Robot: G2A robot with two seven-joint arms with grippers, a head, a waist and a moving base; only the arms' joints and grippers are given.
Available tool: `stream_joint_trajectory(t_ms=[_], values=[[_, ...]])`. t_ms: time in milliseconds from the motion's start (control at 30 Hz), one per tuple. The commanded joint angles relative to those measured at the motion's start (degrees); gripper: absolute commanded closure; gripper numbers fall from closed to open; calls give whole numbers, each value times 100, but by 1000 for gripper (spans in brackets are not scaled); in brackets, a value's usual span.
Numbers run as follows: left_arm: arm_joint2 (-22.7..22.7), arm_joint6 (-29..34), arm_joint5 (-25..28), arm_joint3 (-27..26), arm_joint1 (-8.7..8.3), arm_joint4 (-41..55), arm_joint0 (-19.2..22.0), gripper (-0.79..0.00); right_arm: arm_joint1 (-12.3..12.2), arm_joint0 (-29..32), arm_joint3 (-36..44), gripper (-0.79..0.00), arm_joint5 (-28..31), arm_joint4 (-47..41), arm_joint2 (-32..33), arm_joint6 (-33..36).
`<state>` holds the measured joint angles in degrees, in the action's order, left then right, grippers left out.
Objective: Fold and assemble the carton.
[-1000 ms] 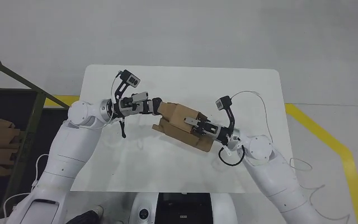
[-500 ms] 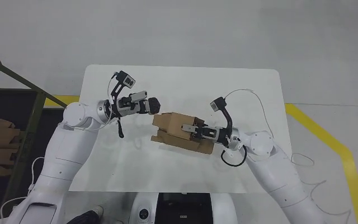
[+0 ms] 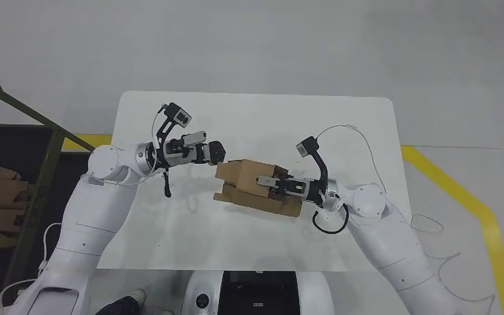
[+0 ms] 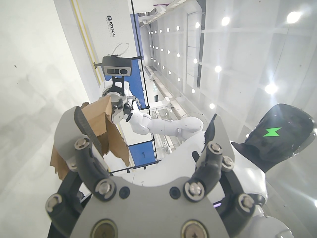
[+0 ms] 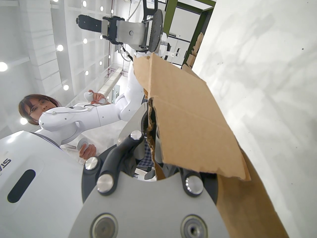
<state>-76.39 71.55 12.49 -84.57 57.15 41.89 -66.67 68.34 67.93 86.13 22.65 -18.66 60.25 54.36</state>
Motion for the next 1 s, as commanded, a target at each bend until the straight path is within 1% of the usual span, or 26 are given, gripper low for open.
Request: stream_joint_trajectory(t_ms=[0,133,267,400,667,967], values=[[-12,-36,-15,-57,-4,-49,-43,-785,-17,-45,-55,0,-28,8,56,93],[-102,-13,-79,-136,-26,-127,-84,-785,-37,-252,-267,0,-6,-107,158,366],[-186,53,-108,-223,-46,-163,-135,-785,-19,-497,-534,0,114,-274,128,568],[-113,92,-84,-317,-31,-110,-141,-785,30,-752,-667,0,164,-397,-14,656],[198,134,-15,-316,37,-87,89,-785,84,-957,-937,0,273,-379,-142,504],[343,225,51,-176,67,-343,470,-785,82,-1012,-924,0,234,-428,-206,792]])
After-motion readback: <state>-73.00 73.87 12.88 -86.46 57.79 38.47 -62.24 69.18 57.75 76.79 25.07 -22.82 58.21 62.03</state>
